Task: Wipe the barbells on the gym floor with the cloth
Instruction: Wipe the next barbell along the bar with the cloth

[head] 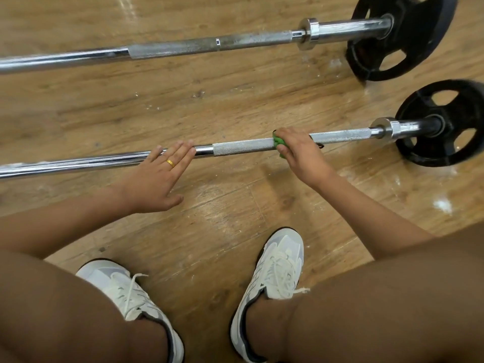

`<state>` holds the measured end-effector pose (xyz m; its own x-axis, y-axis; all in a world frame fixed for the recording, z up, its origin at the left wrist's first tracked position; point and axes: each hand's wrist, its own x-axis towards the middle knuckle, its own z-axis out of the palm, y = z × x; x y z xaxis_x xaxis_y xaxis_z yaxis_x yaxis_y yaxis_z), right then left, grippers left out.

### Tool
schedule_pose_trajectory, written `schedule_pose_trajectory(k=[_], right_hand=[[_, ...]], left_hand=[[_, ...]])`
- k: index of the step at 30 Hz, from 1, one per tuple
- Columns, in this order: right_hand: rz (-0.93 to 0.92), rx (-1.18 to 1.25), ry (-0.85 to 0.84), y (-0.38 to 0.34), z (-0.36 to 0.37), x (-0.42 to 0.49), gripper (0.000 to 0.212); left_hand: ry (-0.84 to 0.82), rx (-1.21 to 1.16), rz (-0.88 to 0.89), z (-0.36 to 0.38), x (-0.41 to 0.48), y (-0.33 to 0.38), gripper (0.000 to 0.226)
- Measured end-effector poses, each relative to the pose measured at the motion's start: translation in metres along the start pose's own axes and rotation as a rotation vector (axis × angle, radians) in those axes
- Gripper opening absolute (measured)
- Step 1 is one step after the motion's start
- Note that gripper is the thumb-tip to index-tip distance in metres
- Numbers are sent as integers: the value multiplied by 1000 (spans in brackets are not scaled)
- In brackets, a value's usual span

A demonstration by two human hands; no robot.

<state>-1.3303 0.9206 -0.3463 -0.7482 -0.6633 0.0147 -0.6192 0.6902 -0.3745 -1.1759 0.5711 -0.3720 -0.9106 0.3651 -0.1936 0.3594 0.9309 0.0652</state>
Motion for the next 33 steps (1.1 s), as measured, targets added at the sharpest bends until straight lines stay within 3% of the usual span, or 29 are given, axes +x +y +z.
schedule_pose_trajectory(k=[8, 15, 21, 27, 33], right_hand=[[65, 18, 125, 4, 9, 9, 27], [-35, -35, -17, 18, -1, 10, 31], [23, 10, 158, 18, 9, 14, 25], [-62, -8, 91, 23, 3, 19, 23], [13, 4, 210, 2, 24, 23, 23]], left_hand=[[33, -21, 14, 0, 4, -5, 103], [12, -52, 17, 1, 6, -8, 101], [38, -17, 11, -3, 10, -6, 100], [35, -18, 5, -4, 11, -6, 100], [61, 12, -24, 1, 13, -2, 103]])
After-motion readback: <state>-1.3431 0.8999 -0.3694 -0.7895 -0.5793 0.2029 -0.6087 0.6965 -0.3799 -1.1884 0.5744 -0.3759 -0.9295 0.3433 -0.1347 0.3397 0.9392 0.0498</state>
